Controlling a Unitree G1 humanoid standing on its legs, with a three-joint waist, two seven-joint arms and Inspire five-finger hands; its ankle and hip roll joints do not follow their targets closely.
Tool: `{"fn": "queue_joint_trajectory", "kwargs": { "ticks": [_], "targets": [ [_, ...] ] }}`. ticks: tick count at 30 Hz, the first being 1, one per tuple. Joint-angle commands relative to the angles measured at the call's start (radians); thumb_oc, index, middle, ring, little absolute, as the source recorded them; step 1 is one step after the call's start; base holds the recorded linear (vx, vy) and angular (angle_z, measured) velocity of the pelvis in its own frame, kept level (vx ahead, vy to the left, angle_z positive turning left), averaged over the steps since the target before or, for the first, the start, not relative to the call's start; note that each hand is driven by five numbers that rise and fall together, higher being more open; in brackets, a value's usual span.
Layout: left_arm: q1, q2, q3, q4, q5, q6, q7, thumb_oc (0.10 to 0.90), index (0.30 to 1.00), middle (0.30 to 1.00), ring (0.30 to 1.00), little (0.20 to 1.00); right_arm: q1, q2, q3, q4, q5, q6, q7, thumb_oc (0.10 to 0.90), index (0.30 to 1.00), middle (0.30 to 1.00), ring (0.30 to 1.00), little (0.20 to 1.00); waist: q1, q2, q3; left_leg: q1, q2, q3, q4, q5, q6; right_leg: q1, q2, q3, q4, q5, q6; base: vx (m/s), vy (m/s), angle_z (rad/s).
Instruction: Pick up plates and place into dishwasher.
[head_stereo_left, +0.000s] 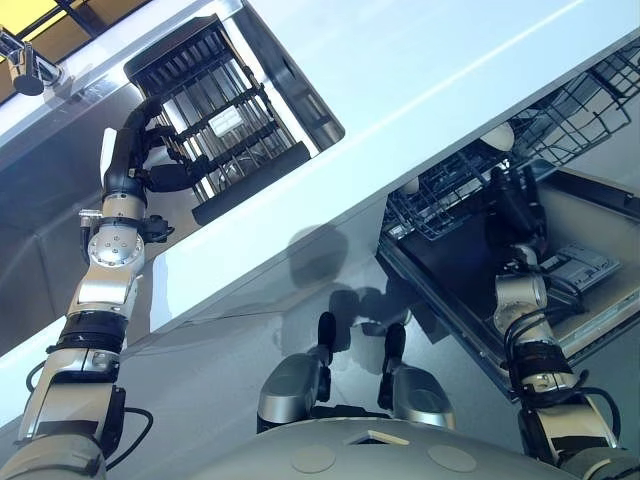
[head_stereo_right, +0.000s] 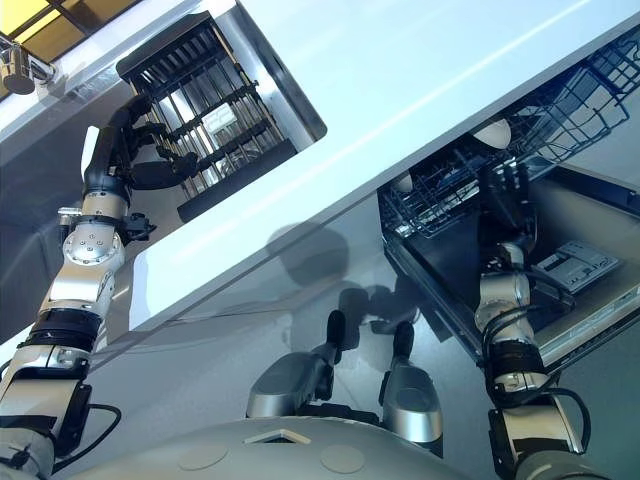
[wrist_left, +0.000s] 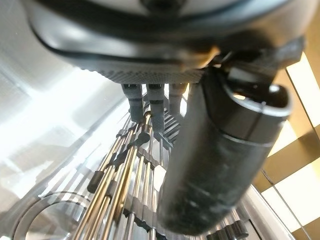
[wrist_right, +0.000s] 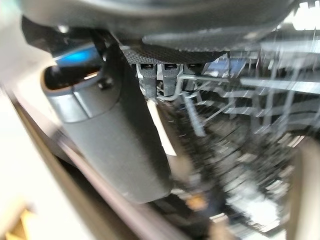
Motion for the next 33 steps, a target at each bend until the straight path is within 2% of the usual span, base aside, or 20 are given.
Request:
{"fn": "queue_joint_trajectory", "kwargs": {
  "ticks": [1, 2, 3, 7, 11, 16, 21, 23, 26, 28, 30, 33],
  "targets": [
    [0.053, 0.043, -0.014, -0.039, 0.007, -0.004, 0.061, 0.800, 0.900, 0.900, 0.900, 0.900, -0.296, 0.095, 0.223, -0.169, -0.307, 0.017, 0.180, 0.800, 0.900, 0.900, 0.900, 0.900, 0.054, -0.075, -0.112, -0.007, -0.118, 0.002, 0.077, -0.165, 0.065, -0.075, -0.014, 0.043, 0.151, -0.127, 0.045, -0.01, 0.065, -0.01],
    [0.080, 0.029, -0.007, -0.048, 0.015, -0.016, 0.067, 0.800, 0.900, 0.900, 0.900, 0.900, -0.249, 0.067, 0.201, -0.128, -0.368, 0.014, 0.201, 0.800, 0.900, 0.900, 0.900, 0.900, 0.048, -0.077, -0.114, -0.005, -0.118, 0.007, 0.075, -0.165, 0.064, -0.073, -0.015, 0.046, 0.146, -0.122, 0.050, 0.01, 0.055, 0.00],
    [0.102, 0.017, 0.003, -0.066, 0.030, -0.016, 0.070, 0.800, 0.900, 0.900, 0.900, 0.900, -0.201, 0.037, 0.192, -0.084, -0.410, -0.018, 0.212, 0.800, 0.900, 0.900, 0.900, 0.900, 0.044, -0.080, -0.117, 0.001, -0.117, 0.011, 0.071, -0.164, 0.066, -0.069, -0.017, 0.051, 0.144, -0.120, 0.055, 0.02, 0.041, 0.05],
    [0.144, -0.012, 0.021, -0.091, 0.054, -0.009, 0.089, 0.800, 0.900, 0.900, 0.900, 0.900, -0.070, -0.010, 0.148, -0.035, -0.438, -0.037, 0.248, 0.800, 0.900, 0.900, 0.900, 0.900, 0.023, -0.083, -0.121, 0.024, -0.116, 0.021, 0.057, -0.163, 0.068, -0.062, -0.022, 0.060, 0.143, -0.112, 0.068, 0.02, 0.020, 0.03],
    [0.165, -0.028, 0.038, -0.085, 0.050, -0.025, 0.088, 0.800, 0.900, 0.900, 0.900, 0.900, 0.007, -0.010, 0.122, -0.049, -0.449, -0.037, 0.312, 0.800, 0.900, 0.900, 0.900, 0.900, 0.000, -0.079, -0.117, 0.037, -0.116, 0.031, 0.058, -0.166, 0.068, -0.065, -0.029, 0.074, 0.144, -0.103, 0.081, 0.00, 0.047, -0.05],
    [0.168, -0.051, 0.027, -0.083, 0.061, -0.033, 0.084, 0.800, 0.900, 0.900, 0.900, 0.900, 0.008, 0.010, 0.150, -0.099, -0.454, -0.014, 0.365, 0.800, 0.900, 0.900, 0.900, 0.900, -0.011, -0.074, -0.119, 0.045, -0.117, 0.030, 0.063, -0.168, 0.068, -0.060, -0.037, 0.096, 0.142, -0.098, 0.091, 0.01, 0.050, -0.12],
    [0.157, -0.066, 0.010, -0.080, 0.064, -0.027, 0.076, 0.800, 0.900, 0.900, 0.900, 0.900, -0.039, 0.030, 0.208, -0.126, -0.468, 0.029, 0.426, 0.800, 0.900, 0.900, 0.900, 0.900, 0.002, -0.080, -0.134, 0.046, -0.118, 0.016, 0.070, -0.166, 0.066, -0.058, -0.040, 0.095, 0.152, -0.100, 0.094, 0.00, 0.007, -0.01],
    [0.157, -0.065, 0.006, -0.075, 0.065, -0.027, 0.073, 0.800, 0.900, 0.900, 0.900, 0.900, -0.052, 0.035, 0.222, -0.123, -0.475, 0.027, 0.409, 0.800, 0.900, 0.900, 0.900, 0.900, 0.008, -0.083, -0.140, 0.047, -0.118, 0.013, 0.070, -0.164, 0.065, -0.056, -0.040, 0.088, 0.155, -0.102, 0.094, 0.00, 0.000, 0.00],
    [0.158, -0.067, -0.001, -0.071, 0.068, -0.030, 0.074, 0.800, 0.900, 0.900, 0.900, 0.900, -0.062, 0.041, 0.228, -0.112, -0.483, 0.003, 0.323, 0.800, 0.900, 0.900, 0.900, 0.900, 0.017, -0.087, -0.149, 0.050, -0.116, 0.012, 0.067, -0.160, 0.065, -0.053, -0.038, 0.075, 0.160, -0.103, 0.093, 0.00, 0.000, 0.00],
    [0.170, -0.064, 0.007, -0.075, 0.062, -0.036, 0.071, 0.800, 0.900, 0.900, 0.900, 0.900, -0.050, 0.036, 0.200, -0.117, -0.519, -0.017, 0.239, 0.800, 0.900, 0.900, 0.900, 0.900, 0.017, -0.088, -0.157, 0.053, -0.113, 0.011, 0.065, -0.160, 0.066, -0.050, -0.036, 0.071, 0.160, -0.105, 0.092, 0.00, 0.000, 0.00],
    [0.184, -0.069, 0.018, -0.083, 0.067, -0.044, 0.070, 0.800, 0.900, 0.900, 0.900, 0.900, -0.027, 0.032, 0.166, -0.132, -0.566, -0.045, 0.193, 0.800, 0.900, 0.900, 0.900, 0.900, 0.013, -0.088, -0.162, 0.055, -0.112, 0.013, 0.064, -0.161, 0.067, -0.050, -0.035, 0.071, 0.160, -0.105, 0.092, -0.02, 0.009, 0.00],
    [0.215, -0.075, 0.043, -0.105, 0.075, -0.052, 0.072, 0.800, 0.900, 0.900, 0.900, 0.900, 0.030, 0.011, 0.093, -0.187, -0.629, -0.052, 0.129, 0.800, 0.900, 0.900, 0.900, 0.900, 0.002, -0.090, -0.167, 0.057, -0.108, 0.018, 0.062, -0.162, 0.069, -0.050, -0.033, 0.073, 0.161, -0.107, 0.094, -0.06, 0.008, 0.00]
  ]
}}
